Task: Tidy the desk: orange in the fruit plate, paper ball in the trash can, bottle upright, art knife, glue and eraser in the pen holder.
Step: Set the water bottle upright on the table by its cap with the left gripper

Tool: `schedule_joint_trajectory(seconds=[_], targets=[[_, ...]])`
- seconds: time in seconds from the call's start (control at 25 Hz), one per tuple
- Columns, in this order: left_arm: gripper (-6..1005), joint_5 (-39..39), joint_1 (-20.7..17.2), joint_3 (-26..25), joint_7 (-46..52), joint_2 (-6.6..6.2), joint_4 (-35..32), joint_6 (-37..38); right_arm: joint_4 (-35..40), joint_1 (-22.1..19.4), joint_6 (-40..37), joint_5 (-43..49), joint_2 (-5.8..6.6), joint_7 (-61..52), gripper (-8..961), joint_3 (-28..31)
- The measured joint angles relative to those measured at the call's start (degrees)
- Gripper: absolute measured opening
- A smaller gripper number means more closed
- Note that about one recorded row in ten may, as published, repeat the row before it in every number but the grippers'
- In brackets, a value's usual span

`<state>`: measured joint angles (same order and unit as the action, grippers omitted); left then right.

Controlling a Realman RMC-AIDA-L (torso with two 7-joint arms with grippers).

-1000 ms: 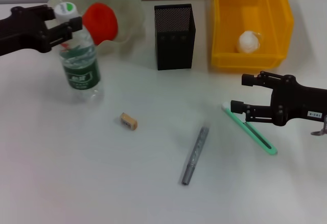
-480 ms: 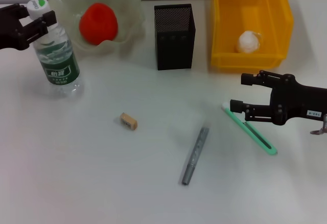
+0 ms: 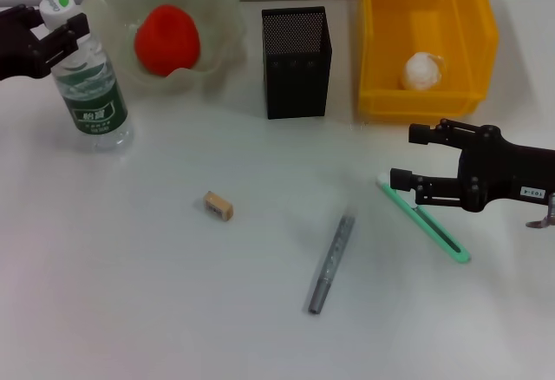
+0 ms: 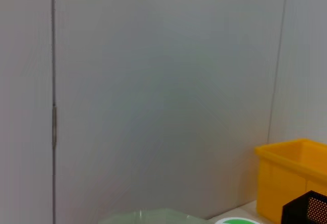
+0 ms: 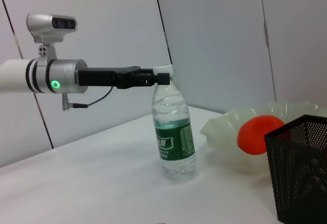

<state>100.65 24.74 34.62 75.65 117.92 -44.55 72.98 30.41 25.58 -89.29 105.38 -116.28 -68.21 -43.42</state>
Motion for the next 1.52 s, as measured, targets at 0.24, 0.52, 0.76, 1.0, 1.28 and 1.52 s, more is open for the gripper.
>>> schedule_joint_trajectory(seconds=[0.24,0.52,0.76,1.0,1.28,1.52], targets=[[480,-0.02,0.70,0.02,-0.07,0.02,0.66,-1.17,0.00,0.05,0.00,0.00,0.00,0.00,828,0.00],[484,-0.02,1.17,0.37,-0.15,0.11,1.34,-2.56,0.00,0.09,0.00,0.00,0.04,0.00,828,0.06],[487,-0.02,1.55,0.04,-0.60,0.12,2.03,-2.91,0.03,0.13,0.00,0.00,0.08,0.01,828,0.09],[490,-0.02,1.61,0.14,-0.60,0.11,2.03,-3.26,0.08,0.18,0.00,0.00,0.09,0.00,828,0.09],[494,-0.02,1.63,0.20,-0.60,0.26,2.02,-4.36,0.07,0.17,0.00,0.00,0.09,0.00,828,0.09],[566,-0.04,1.64,0.41,-0.60,0.37,1.99,-4.87,0.00,0.17,0.00,-0.09,0.09,0.01,828,0.09]])
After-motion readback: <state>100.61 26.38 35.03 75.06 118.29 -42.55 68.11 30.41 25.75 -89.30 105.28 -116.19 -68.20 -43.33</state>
